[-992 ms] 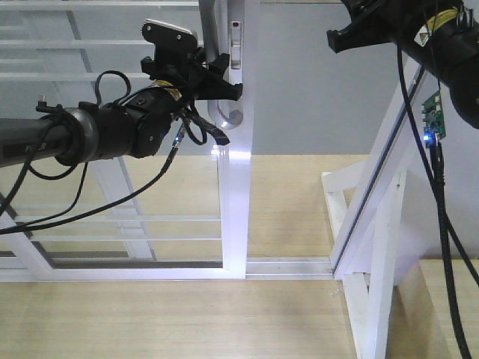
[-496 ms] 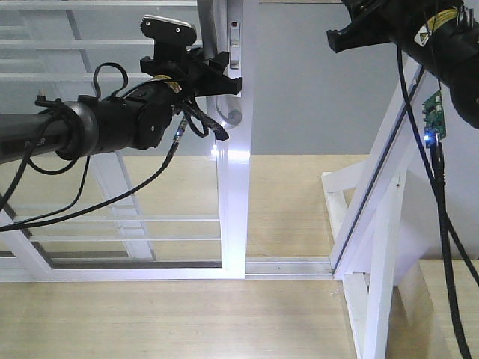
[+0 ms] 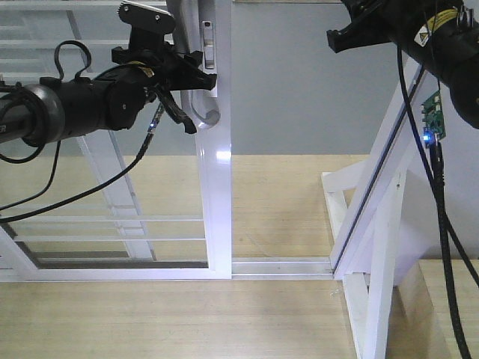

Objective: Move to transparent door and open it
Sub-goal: 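Slide the door farther open with the left gripper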

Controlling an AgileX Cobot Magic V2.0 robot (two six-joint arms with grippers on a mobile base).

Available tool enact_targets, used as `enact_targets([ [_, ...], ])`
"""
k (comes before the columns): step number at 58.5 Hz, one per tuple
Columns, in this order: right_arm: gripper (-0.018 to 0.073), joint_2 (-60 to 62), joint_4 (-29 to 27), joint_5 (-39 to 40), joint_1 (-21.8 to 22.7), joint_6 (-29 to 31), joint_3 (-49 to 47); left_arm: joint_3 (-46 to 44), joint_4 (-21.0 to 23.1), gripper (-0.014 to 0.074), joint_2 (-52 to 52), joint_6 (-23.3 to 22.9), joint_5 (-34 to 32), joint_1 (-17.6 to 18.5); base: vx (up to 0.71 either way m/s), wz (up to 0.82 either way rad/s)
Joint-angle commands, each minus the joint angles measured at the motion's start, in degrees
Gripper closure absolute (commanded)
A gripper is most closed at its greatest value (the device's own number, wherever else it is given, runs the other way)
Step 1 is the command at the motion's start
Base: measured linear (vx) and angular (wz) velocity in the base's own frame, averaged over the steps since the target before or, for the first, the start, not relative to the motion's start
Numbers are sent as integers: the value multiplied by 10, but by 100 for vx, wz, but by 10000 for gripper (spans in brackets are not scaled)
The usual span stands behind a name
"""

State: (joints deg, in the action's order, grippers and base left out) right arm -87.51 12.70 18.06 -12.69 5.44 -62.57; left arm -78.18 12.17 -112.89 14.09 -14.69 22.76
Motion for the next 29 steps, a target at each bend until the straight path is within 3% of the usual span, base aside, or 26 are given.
enact_targets([
  [1, 209, 25, -2, 50, 2, 4, -16, -18, 17, 216, 48, 2, -43, -19, 0, 0],
  [29, 209, 25, -4, 50, 2, 3, -16, -18, 16, 216, 105, 2, 53, -87, 0, 0],
])
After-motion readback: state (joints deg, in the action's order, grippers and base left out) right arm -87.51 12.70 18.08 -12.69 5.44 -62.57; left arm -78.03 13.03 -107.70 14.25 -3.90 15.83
